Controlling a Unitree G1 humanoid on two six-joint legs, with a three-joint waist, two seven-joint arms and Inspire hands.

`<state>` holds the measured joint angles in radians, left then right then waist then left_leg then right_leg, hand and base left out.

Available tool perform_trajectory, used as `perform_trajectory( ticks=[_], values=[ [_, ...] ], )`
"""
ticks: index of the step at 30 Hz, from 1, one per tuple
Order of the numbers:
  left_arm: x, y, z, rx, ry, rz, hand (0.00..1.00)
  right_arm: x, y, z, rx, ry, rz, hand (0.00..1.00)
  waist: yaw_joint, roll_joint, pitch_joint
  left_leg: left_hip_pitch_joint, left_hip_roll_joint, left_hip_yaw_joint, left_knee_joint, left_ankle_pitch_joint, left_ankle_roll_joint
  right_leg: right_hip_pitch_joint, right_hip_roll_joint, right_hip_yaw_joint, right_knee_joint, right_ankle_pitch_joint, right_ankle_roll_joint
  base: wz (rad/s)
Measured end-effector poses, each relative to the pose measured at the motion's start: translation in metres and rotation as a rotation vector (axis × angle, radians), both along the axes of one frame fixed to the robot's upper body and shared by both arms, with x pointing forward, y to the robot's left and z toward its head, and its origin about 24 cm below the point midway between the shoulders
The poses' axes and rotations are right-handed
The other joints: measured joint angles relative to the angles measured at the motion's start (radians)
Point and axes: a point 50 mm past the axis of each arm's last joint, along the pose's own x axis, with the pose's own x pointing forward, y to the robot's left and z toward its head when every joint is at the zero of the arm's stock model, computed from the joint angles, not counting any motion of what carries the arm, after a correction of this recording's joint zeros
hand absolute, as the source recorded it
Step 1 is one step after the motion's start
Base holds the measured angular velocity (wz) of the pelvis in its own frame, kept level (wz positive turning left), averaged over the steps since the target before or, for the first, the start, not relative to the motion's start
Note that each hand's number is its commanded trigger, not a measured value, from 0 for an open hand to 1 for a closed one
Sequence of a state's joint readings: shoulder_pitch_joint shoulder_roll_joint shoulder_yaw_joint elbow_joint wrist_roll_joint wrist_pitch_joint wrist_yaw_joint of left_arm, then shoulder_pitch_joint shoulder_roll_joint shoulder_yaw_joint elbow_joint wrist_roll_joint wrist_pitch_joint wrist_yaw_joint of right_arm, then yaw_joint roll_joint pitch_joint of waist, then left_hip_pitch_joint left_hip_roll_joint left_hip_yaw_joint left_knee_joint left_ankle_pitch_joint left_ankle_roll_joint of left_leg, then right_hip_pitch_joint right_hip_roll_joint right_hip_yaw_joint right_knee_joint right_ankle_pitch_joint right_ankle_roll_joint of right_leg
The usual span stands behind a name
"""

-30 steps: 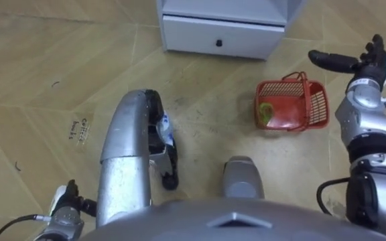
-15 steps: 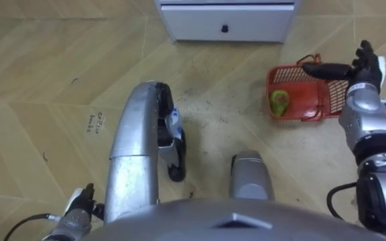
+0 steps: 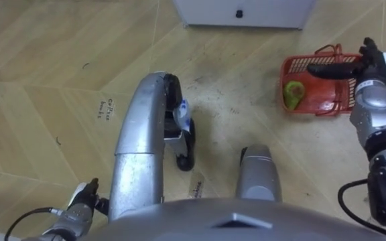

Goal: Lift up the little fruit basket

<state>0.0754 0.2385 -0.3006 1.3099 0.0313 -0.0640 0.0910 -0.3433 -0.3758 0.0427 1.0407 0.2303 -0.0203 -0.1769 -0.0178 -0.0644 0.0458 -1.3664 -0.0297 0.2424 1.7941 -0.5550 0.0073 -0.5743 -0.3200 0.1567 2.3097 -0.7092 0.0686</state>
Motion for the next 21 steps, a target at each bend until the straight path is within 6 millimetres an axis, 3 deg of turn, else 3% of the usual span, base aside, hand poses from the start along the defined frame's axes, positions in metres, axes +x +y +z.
perform_trajectory(
  ticks=[19,20,21],
  values=[
    [0.0,-0.007,-0.002,-0.077,0.036,-0.049,0.0,-0.012,-0.011,-0.009,0.057,0.064,-0.028,0.0,0.027,0.008,-0.0017,-0.006,0.0,0.014,-0.003,0.005,0.008,-0.01,-0.012,0.005,0.006,-0.003,0.005,0.0],
    [0.0,-0.007,-0.002,-0.079,0.037,-0.049,0.0,-0.012,-0.011,-0.009,0.062,0.063,-0.033,0.61,0.027,0.008,-0.0021,-0.009,0.0,0.014,-0.003,0.006,0.009,-0.013,-0.012,0.005,0.007,-0.003,0.005,0.0],
    [0.0,-0.007,-0.002,-0.079,0.038,-0.049,0.0,-0.013,-0.011,-0.009,0.064,0.064,-0.037,0.7,0.027,0.008,-0.002,-0.01,0.0,0.015,-0.003,0.006,0.009,-0.014,-0.013,0.005,0.007,-0.003,0.006,0.0]
  ],
)
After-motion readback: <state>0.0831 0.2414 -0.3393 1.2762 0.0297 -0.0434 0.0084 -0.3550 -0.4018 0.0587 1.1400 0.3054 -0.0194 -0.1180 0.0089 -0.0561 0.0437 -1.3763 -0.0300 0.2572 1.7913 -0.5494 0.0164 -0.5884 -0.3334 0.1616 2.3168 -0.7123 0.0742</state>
